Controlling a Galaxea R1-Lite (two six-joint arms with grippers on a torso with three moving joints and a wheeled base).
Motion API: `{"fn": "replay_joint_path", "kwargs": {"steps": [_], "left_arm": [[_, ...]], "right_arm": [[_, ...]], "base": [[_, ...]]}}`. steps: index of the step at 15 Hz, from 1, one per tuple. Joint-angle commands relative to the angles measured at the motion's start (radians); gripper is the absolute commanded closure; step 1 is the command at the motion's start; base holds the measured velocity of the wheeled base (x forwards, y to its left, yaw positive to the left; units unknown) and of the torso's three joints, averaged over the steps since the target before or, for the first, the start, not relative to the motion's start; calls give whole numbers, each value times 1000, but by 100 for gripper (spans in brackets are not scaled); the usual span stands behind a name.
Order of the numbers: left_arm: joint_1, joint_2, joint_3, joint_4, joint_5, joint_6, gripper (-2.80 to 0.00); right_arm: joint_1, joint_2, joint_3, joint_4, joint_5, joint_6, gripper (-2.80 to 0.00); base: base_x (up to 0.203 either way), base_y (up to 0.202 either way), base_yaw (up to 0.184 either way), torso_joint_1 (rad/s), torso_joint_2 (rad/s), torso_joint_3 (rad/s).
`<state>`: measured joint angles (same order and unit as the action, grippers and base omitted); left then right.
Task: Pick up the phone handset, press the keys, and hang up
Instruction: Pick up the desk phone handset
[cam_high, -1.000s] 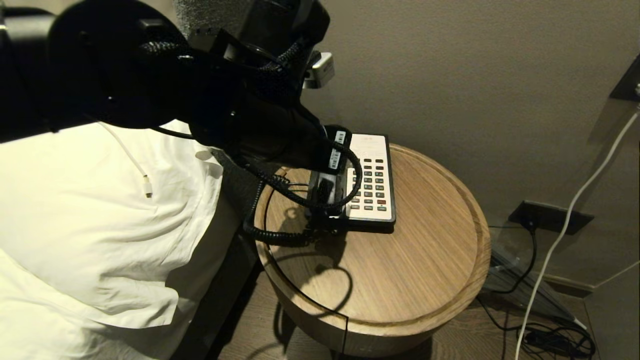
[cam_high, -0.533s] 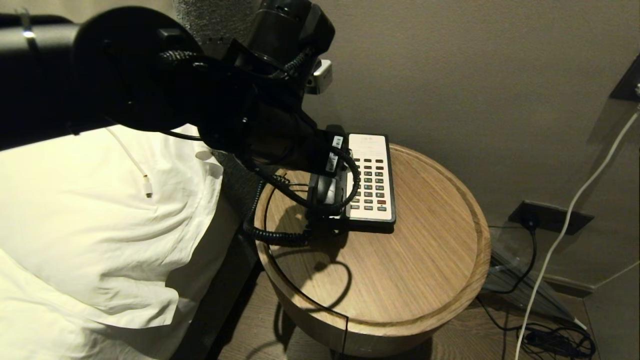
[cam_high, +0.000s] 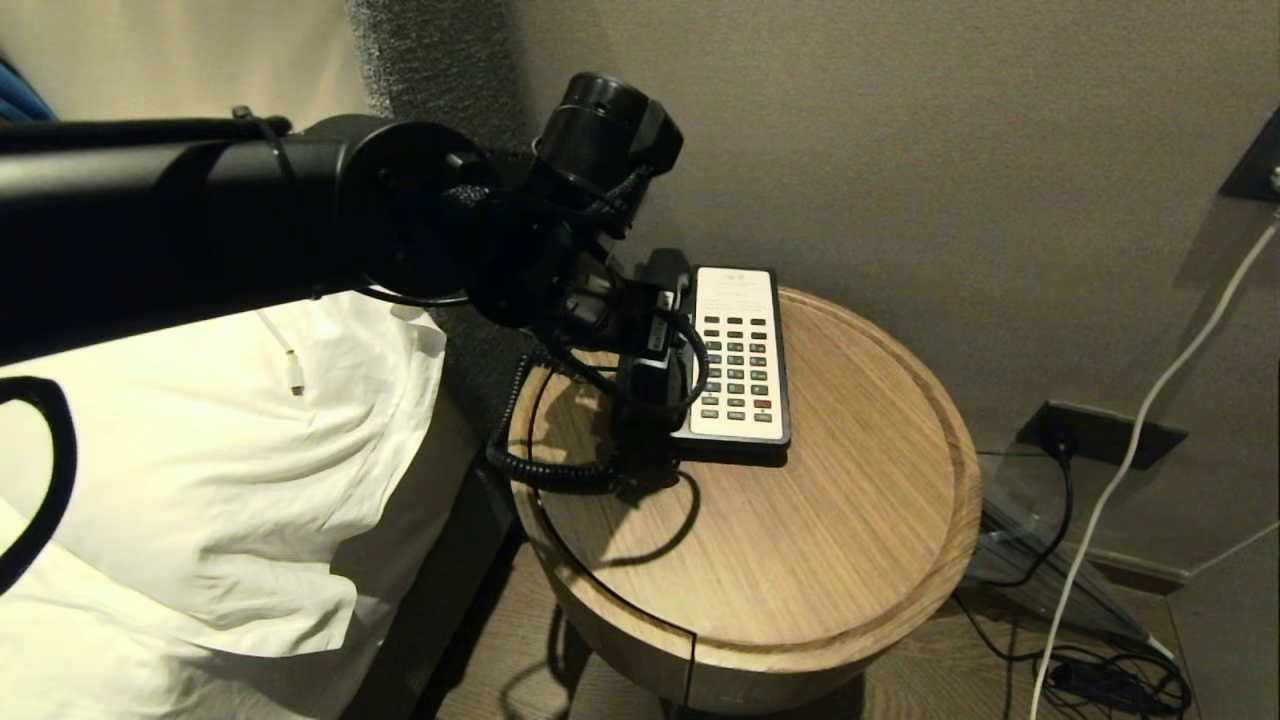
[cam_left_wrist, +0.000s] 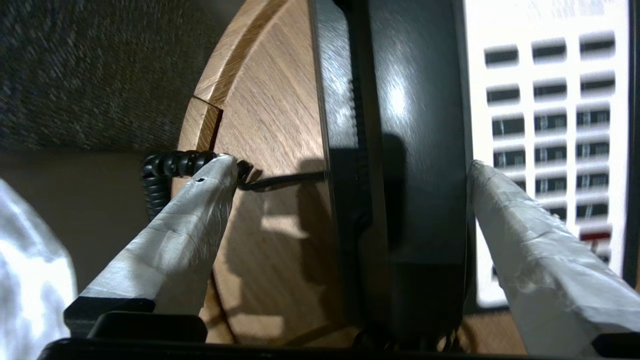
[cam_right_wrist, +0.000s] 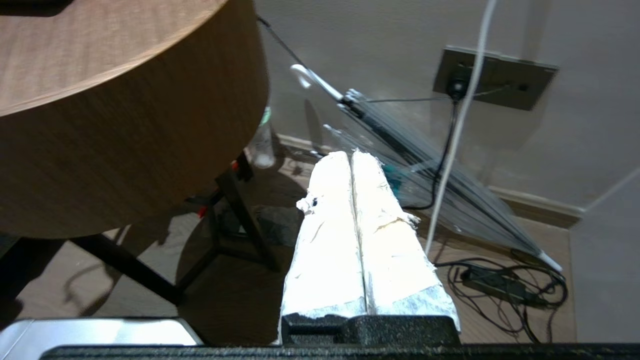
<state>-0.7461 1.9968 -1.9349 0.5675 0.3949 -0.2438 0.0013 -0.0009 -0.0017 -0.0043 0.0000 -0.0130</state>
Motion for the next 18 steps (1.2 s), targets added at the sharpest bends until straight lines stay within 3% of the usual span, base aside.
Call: {"fn": "replay_joint_path", "kwargs": {"steps": [1, 5, 16, 17, 18], "left_arm": [[7, 17, -1, -10, -8, -83, -280], [-8, 23, -1, -21, -8, -113, -280], [-29, 62, -1, -51, 0, -106, -280], [-28, 65, -1, -51, 1, -106, 0], [-29, 68, -1, -51, 4, -104, 0]], "right_arm": [[0, 1, 0, 0, 0, -1, 0], [0, 1, 0, 0, 0, -1, 0], [0, 1, 0, 0, 0, -1, 0], [1, 1, 0, 0, 0, -1, 0], [0, 1, 0, 0, 0, -1, 0]], "base": [[0, 0, 0, 0, 0, 0], [0, 0, 0, 0, 0, 0], [0, 0, 0, 0, 0, 0], [0, 0, 0, 0, 0, 0], [0, 0, 0, 0, 0, 0]]}}
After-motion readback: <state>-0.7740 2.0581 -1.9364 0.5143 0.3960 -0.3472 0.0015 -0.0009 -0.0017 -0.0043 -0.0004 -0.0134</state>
